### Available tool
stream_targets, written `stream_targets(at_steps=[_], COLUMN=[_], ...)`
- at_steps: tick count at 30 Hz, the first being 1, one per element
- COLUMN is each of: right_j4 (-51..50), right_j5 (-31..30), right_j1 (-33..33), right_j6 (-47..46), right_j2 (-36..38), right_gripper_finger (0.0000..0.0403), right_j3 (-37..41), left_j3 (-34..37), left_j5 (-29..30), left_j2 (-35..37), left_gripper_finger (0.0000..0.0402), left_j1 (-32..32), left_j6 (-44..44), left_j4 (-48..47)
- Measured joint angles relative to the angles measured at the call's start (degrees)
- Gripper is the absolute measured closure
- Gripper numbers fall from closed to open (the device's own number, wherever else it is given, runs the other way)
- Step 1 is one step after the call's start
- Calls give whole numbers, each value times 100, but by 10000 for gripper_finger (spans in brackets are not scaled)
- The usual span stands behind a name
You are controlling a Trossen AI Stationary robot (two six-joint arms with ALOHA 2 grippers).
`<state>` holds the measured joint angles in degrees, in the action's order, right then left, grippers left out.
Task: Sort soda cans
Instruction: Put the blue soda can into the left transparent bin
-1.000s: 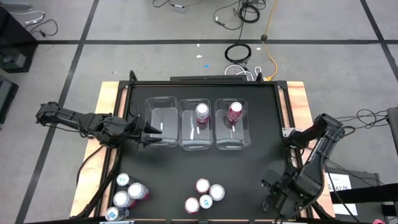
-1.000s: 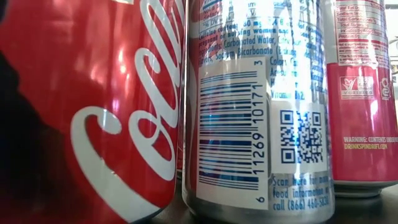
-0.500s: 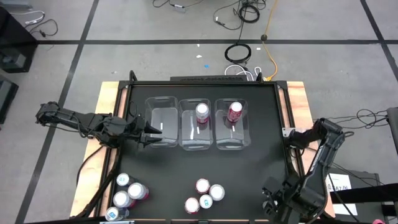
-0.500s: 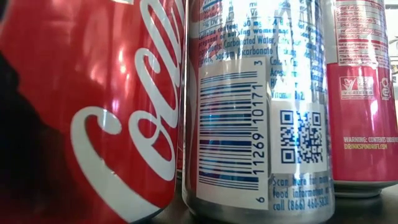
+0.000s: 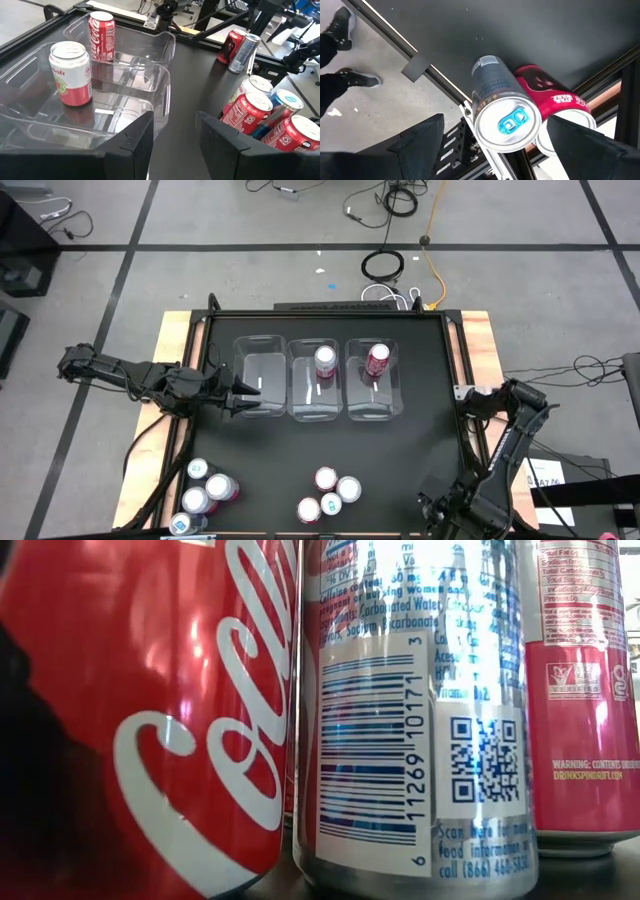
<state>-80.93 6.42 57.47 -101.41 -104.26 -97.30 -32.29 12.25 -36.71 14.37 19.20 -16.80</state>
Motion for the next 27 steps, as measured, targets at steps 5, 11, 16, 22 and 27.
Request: stream_targets(at_steps=[5, 11, 16, 22, 27], right_j4=[14, 94, 176, 843, 870], right_j5=[138, 116, 99, 111, 63], right_j1=[46, 121, 190, 191, 191], right_j6=[-160, -467, -702, -797, -896], right_j2=[-38, -80, -84, -84, -80], right_gripper_finger=[57, 57, 57, 58, 58], right_j3=[0, 0, 141, 530, 657], left_j3=[0, 0, 0, 0, 0], left_j5=[0, 0, 0, 0, 0], left_j2=[0, -1, -2, 0, 0], left_gripper_finger=[244, 244, 244, 244, 244], left_j1=[1, 1, 0, 2, 2], left_j6=[-2, -2, 0, 2, 2], left_j4=[-2, -2, -4, -2, -2])
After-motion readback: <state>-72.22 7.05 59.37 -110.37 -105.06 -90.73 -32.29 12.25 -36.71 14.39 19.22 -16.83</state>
